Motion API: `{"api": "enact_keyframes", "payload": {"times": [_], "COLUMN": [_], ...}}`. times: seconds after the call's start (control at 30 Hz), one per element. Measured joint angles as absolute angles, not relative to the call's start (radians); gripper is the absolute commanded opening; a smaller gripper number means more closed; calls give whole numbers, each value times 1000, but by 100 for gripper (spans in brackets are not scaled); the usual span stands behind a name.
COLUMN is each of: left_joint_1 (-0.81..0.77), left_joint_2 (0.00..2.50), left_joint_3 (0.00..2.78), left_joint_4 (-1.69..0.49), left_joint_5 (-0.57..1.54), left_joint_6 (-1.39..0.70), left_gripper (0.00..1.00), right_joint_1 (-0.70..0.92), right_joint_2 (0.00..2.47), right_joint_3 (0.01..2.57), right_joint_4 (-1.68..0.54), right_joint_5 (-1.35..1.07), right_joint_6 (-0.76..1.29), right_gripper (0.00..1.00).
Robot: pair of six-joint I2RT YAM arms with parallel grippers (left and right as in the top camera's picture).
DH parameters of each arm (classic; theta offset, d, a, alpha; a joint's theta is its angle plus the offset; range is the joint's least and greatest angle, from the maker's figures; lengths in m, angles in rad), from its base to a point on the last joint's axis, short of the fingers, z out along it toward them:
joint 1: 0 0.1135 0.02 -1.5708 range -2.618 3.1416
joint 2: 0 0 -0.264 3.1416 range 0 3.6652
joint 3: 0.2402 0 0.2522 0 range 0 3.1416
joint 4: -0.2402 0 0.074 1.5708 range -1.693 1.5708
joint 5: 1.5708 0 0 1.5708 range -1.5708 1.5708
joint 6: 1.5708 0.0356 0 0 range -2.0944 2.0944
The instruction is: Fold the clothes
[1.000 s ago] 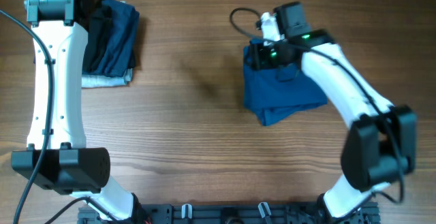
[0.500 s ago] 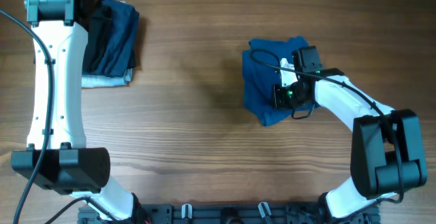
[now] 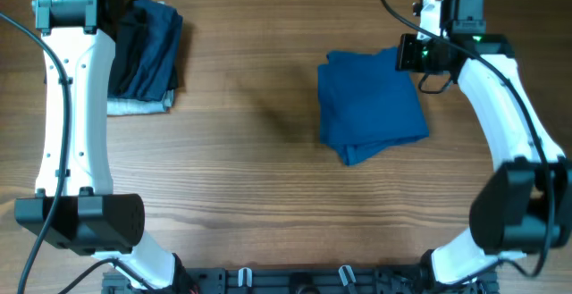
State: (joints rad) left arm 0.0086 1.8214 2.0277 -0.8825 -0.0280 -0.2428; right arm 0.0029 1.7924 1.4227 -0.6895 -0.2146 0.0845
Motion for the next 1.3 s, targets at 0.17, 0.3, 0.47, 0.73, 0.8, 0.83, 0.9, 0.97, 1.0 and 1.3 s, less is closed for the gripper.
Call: {"api": "enact_keyframes", "payload": {"times": [0.17, 0.3, 0.47, 0.73, 0.8, 0.83, 0.9, 0.97, 1.0, 1.3], "left_joint_1": [9, 9, 9, 9, 9, 9, 9, 9, 9, 9], "left_joint_2": [1821, 1821, 1821, 1821, 1821, 1821, 1821, 1821, 1821, 1821], "left_joint_3": [2028, 2028, 2028, 2028, 2028, 2028, 2028, 2028, 2028, 2028], "left_joint_4": [-883, -883, -883, -883, -883, -883, -884, -884, -883, -883], "left_joint_5": [-28, -28, -28, -28, -28, -28, -28, -28, -28, -28], "left_joint_6": [-242, -243, -243, -243, -243, -243, -243, -243, -243, -243], "left_gripper": [100, 100, 100, 100, 100, 100, 100, 100, 100, 100], "right_joint_1": [4, 10, 9, -10, -10, -10, -14, -27, -36, -56], "right_joint_2": [2059, 2109, 2033, 1612, 1626, 1635, 1645, 1656, 1662, 1494], "right_joint_3": [1414, 1424, 1427, 1389, 1253, 1203, 1087, 963, 920, 1085], "right_joint_4": [-532, -469, -558, -916, -857, -847, -759, -641, -581, -693], "right_joint_5": [-182, -197, -181, -171, -139, -126, -99, -58, -47, -86], "right_joint_6": [82, 73, 47, 72, 108, 118, 149, 196, 213, 194], "right_gripper": [4, 4, 4, 4, 4, 5, 4, 5, 5, 4]}}
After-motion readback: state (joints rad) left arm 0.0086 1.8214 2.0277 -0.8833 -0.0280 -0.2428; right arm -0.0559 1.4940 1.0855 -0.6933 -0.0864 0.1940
